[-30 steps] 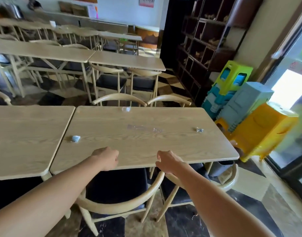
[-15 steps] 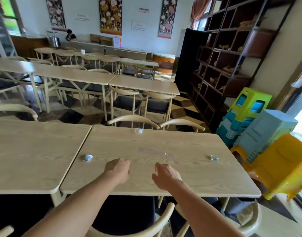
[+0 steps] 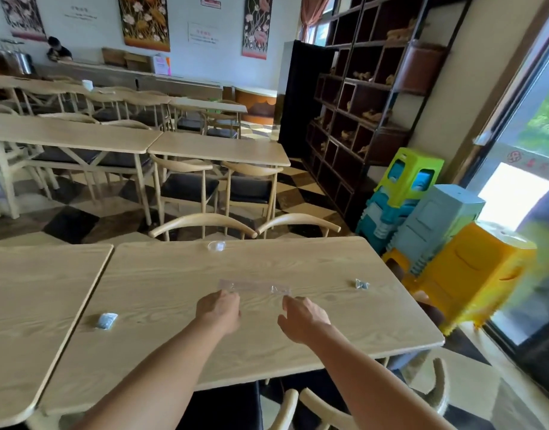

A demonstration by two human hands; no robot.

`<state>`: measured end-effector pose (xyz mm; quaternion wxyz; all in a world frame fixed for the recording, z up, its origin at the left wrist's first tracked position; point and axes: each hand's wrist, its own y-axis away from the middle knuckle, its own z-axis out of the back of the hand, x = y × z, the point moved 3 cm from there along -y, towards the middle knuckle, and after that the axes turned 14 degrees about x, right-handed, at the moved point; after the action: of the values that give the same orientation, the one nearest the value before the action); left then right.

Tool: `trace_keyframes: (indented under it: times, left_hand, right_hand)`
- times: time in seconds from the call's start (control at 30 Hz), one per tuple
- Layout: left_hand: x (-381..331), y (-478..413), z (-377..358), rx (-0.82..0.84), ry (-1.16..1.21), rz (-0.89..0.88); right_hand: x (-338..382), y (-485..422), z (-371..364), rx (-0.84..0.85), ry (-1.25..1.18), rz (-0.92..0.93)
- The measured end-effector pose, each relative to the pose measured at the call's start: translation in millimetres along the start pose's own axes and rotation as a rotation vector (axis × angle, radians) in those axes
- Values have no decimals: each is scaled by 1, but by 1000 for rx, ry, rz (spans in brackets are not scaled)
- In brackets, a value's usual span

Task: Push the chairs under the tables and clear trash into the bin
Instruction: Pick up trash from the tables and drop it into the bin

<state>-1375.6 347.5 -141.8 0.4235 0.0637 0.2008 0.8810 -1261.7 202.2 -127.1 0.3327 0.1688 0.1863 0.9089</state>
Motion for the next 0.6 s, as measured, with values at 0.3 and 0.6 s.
trace_keyframes:
  times: [0.3, 0.6]
  left_hand:
    - [-85, -88, 8, 90, -37, -181]
    - [-164, -155, -4, 183, -45, -240]
  right_hand:
    - [-87, -26, 11, 39, -116, -230]
    - [-197, -48, 9, 105, -165, -344]
